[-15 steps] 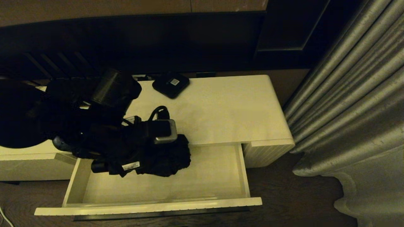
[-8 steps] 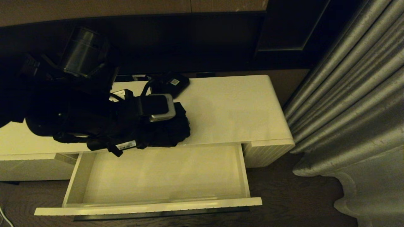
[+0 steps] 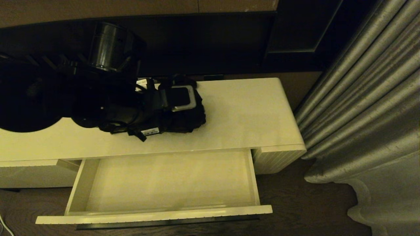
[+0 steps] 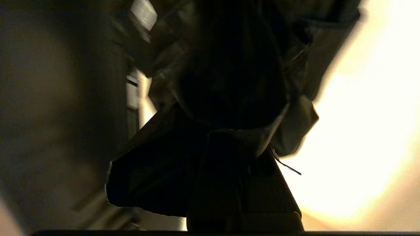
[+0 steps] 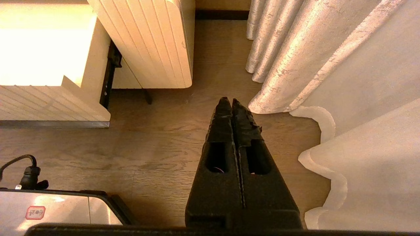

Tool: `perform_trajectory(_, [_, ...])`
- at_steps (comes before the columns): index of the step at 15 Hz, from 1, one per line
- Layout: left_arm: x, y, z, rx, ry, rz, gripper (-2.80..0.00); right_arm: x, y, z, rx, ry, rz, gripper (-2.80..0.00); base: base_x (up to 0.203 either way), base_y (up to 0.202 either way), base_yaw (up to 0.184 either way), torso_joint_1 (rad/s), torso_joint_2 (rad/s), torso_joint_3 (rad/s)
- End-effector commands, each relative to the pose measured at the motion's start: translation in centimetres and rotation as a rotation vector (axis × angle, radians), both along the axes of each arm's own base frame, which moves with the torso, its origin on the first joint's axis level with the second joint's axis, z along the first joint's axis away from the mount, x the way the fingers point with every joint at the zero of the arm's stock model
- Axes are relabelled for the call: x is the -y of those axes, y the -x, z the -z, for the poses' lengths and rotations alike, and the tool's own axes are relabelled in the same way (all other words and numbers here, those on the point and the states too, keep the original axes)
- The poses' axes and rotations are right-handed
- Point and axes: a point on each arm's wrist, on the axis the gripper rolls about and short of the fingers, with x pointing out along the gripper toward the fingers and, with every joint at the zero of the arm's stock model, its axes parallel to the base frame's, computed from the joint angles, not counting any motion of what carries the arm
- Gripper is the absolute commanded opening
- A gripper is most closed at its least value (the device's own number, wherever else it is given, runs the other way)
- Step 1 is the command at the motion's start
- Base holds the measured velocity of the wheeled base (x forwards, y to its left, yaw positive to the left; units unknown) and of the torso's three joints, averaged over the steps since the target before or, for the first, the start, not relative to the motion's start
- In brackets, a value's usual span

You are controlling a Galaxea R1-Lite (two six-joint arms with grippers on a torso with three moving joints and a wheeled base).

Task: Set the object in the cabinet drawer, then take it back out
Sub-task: Take the umbrella out of the drawer and put it on the table

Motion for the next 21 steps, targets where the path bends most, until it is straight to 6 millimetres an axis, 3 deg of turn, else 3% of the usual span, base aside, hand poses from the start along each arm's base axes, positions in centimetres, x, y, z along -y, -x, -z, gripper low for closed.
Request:
perform_trajectory(1, [0.9, -1.6, 1.7, -0.026, -0.03, -0.002, -2.8, 0.0, 0.0, 0.0, -0.002, 0.0, -0.001, -2.8, 0.0, 0.0, 0.0, 0.0, 0.0, 0.0])
perform_trajectory(4, [1.0, -1.8, 2.2, -0.038, -0.036, -0.004, -2.8, 0.0, 0.0, 0.0, -0.002, 0.0, -0.001, -2.8, 0.0, 0.0, 0.0, 0.0, 0.0, 0.0])
perform_trajectory(5, [0.9, -1.8, 2.2, -0.039, -0.038, -0.006, 0.0, 0.0, 0.0, 0.0, 0.0, 0.0, -0.001, -2.8, 0.0, 0.0, 0.0, 0.0, 0.0, 0.0])
perform_trajectory(10, [0.9, -1.9, 2.2, -0.038, -0.028, -0.003, 0.0, 0.0, 0.0, 0.0, -0.001, 0.0, -0.001, -2.8, 0.0, 0.0, 0.0, 0.0, 0.0, 0.0])
perform_trajectory(13, [0.8, -1.6, 0.7, -0.01, 0.017, -0.013, 0.0, 0.0, 0.0, 0.0, -0.001, 0.0, -0.001, -2.8, 0.0, 0.0, 0.0, 0.0, 0.0, 0.0])
perform_trajectory(17, [-0.8, 0.9, -2.3, 0.005, 0.055, -0.028, 0.0, 0.0, 0.0, 0.0, -0.002, 0.0, -0.001, -2.8, 0.0, 0.0, 0.0, 0.0, 0.0, 0.0])
perform_trajectory(21, [-2.1, 2.8, -3.8, 0.005, 0.075, -0.039, 0.0, 0.0, 0.0, 0.0, -0.002, 0.0, -0.001, -2.8, 0.0, 0.0, 0.0, 0.0, 0.0, 0.0])
